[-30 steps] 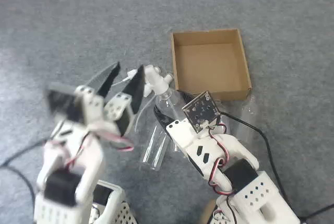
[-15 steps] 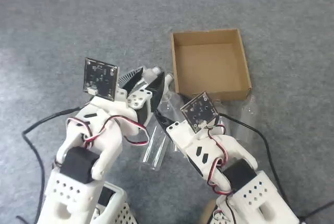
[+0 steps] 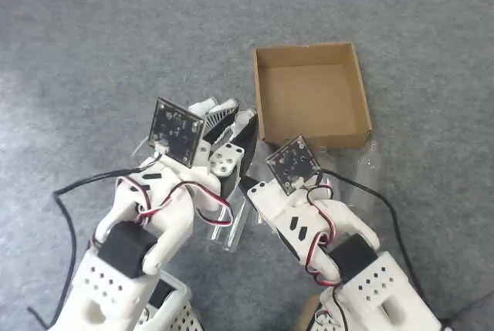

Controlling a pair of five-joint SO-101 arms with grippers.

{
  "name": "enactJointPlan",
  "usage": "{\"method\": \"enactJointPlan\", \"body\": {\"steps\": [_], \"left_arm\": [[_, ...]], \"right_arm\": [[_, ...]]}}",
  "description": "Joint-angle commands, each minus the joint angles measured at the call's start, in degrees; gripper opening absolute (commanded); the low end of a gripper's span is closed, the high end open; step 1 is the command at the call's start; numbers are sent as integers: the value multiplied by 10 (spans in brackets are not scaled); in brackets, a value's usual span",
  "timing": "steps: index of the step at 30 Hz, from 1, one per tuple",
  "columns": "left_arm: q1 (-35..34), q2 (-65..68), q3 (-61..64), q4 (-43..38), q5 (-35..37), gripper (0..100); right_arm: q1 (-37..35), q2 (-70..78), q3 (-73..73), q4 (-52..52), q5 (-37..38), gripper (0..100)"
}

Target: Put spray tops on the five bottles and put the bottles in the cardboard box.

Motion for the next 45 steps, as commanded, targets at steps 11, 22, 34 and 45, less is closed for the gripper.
{"method": "enactJointPlan", "body": {"steps": [11,22,34,45], "left_arm": [[-56,7,-49,42,-8,136],[-93,7,-71,43,-8,181],[-94,7,-194,100,-67,181],[-222,8,-145,171,-72,181]], "right_arm": [[0,-18,-18,-12,8,6],[0,-14,-18,-12,8,6],[1,-16,0,-17,8,6],[133,-9,-76,-12,9,6]]}}
